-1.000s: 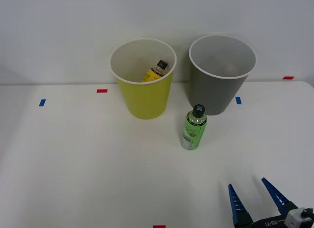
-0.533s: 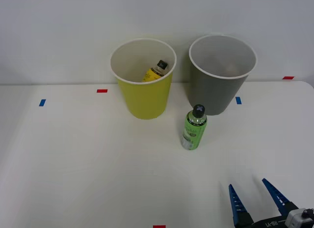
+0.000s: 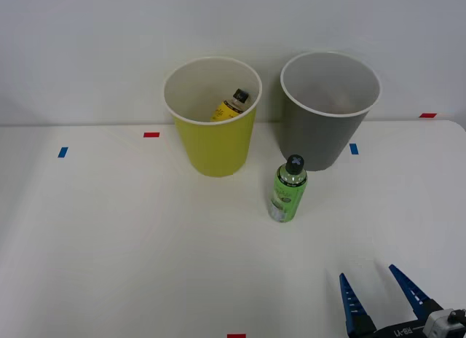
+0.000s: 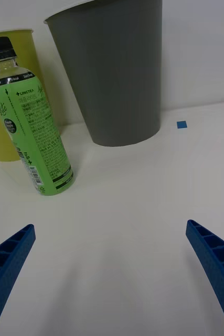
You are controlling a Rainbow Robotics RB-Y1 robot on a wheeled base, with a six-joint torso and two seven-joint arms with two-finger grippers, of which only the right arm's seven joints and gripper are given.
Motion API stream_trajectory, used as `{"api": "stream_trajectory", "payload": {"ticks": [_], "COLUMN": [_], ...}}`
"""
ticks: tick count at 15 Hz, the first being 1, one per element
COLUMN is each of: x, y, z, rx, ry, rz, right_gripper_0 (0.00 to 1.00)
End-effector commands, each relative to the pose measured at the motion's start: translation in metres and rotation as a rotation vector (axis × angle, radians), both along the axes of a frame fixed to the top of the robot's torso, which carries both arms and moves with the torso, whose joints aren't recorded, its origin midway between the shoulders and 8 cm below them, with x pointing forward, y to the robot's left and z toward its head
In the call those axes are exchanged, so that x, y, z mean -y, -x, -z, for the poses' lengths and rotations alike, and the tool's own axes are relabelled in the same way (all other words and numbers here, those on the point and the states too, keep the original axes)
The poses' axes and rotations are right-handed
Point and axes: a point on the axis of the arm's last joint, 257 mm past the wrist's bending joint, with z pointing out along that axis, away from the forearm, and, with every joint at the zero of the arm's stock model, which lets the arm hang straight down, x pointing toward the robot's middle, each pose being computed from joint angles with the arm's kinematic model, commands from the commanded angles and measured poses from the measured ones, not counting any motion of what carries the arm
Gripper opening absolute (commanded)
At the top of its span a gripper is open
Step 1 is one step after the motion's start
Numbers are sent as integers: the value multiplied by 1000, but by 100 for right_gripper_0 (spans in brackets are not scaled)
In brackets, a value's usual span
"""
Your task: Put cans in the gray bin, plastic bottles in the light green bin
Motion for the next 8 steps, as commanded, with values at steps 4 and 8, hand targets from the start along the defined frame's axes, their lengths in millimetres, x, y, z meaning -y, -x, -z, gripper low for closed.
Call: {"api": "stream_trajectory", "payload": {"ticks": [4, 8], "x": [0, 0], "y": [0, 0], "z": [0, 0], "rx": [0, 0], "ry": [0, 0], "rz": [0, 0], "right_gripper_0": [100, 100]}}
